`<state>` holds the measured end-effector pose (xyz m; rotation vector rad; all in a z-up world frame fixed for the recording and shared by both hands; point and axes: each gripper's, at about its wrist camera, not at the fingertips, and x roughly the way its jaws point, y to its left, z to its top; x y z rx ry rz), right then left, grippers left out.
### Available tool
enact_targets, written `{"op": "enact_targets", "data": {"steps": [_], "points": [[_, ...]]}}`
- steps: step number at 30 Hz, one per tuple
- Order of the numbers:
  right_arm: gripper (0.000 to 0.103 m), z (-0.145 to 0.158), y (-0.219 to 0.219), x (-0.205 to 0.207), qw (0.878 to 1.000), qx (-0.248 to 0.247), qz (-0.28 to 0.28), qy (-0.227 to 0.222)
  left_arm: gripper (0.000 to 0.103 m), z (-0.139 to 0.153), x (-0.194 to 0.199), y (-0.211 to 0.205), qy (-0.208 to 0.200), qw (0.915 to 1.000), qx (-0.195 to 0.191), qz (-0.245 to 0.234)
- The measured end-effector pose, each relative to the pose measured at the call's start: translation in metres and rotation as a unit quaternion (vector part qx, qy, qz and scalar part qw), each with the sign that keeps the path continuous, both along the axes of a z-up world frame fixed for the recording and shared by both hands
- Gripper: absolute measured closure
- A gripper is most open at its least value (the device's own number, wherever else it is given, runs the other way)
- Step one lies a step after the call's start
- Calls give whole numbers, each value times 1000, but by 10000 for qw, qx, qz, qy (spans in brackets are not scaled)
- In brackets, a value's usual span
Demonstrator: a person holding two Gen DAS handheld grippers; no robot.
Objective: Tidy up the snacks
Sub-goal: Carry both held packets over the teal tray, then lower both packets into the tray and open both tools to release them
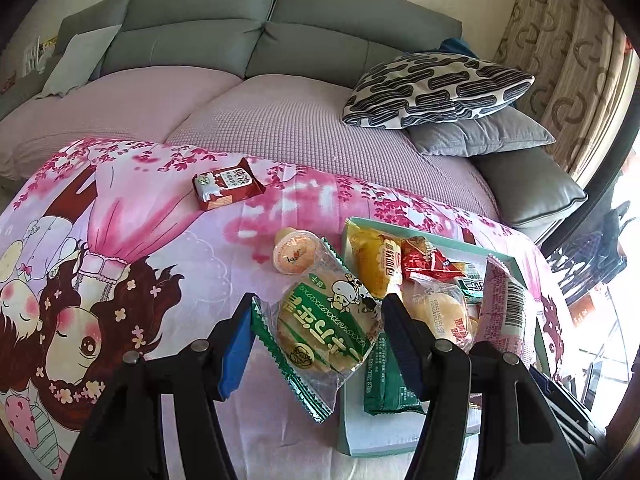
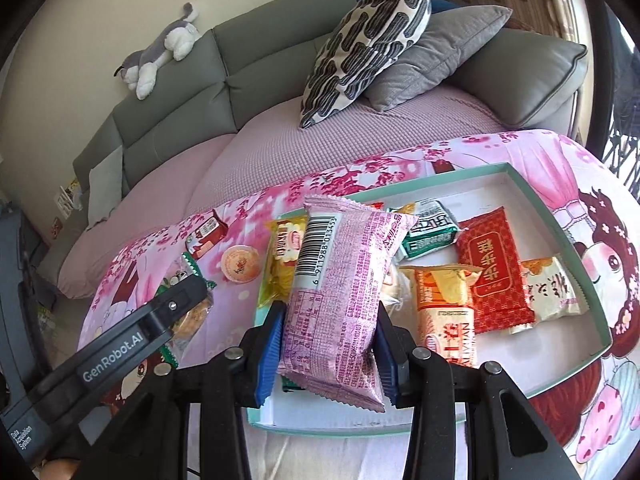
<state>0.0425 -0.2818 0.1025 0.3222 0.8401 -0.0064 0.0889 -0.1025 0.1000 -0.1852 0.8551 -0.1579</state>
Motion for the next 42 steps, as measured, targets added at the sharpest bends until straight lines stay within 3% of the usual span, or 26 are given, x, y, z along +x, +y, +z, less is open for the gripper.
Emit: {"op": "enact_targets", "data": {"steps": [17,23,35,42], "points": [[59,16,-96,-25,9864,-635,-1514,-12,39,-17,-18,-80,188,9929,166,-1162],[59,10,-105,-26,9851,-773,-1530,150,39,-21,-23,-96,209,9903,260,-1352],[59,-30,-94,-10,9867,-717,-1177,865,39,-34,-25,-108,301,9876,424,-1482],[59,-42,-94,-7,9862,-678,-1129,1007,39,-46,-21,-112,402,9870,492,-1477]]}}
